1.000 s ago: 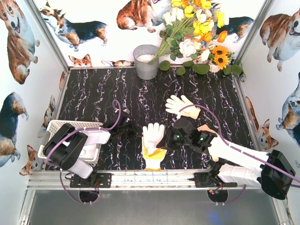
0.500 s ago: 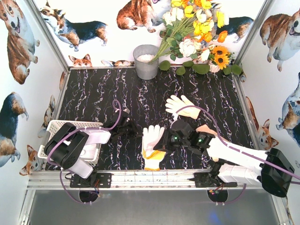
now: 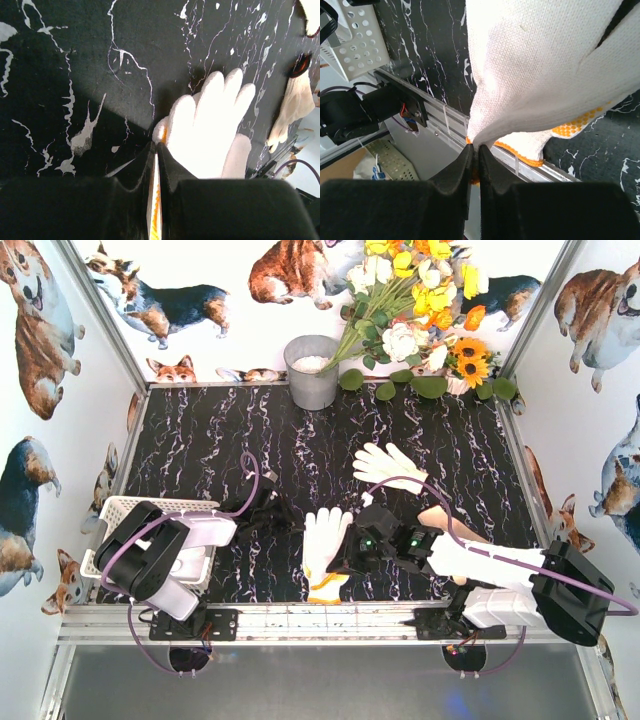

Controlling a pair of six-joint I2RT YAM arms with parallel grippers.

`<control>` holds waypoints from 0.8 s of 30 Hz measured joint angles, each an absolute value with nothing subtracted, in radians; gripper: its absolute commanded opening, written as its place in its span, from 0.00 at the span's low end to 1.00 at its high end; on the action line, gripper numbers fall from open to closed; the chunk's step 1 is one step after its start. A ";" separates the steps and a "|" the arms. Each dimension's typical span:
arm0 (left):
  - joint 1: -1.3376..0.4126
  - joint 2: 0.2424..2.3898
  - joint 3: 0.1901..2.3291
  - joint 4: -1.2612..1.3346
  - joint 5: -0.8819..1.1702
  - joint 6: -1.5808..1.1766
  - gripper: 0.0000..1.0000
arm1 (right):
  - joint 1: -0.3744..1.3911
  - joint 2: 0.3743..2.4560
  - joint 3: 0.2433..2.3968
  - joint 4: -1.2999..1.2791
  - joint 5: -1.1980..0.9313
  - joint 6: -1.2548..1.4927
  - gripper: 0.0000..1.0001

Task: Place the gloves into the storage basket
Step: Pair the glove with the glove.

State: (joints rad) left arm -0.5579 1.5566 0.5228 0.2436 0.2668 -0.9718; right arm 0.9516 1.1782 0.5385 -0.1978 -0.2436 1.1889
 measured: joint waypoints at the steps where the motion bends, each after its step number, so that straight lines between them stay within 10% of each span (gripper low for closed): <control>1: -0.558 1.557 0.524 0.242 0.266 -0.971 0.00 | 0.954 1.178 0.538 -0.197 -0.245 1.190 0.09; 24: -0.559 1.554 0.523 0.239 0.262 -0.971 0.00 | 1.015 1.187 0.538 -0.197 -0.258 1.225 0.10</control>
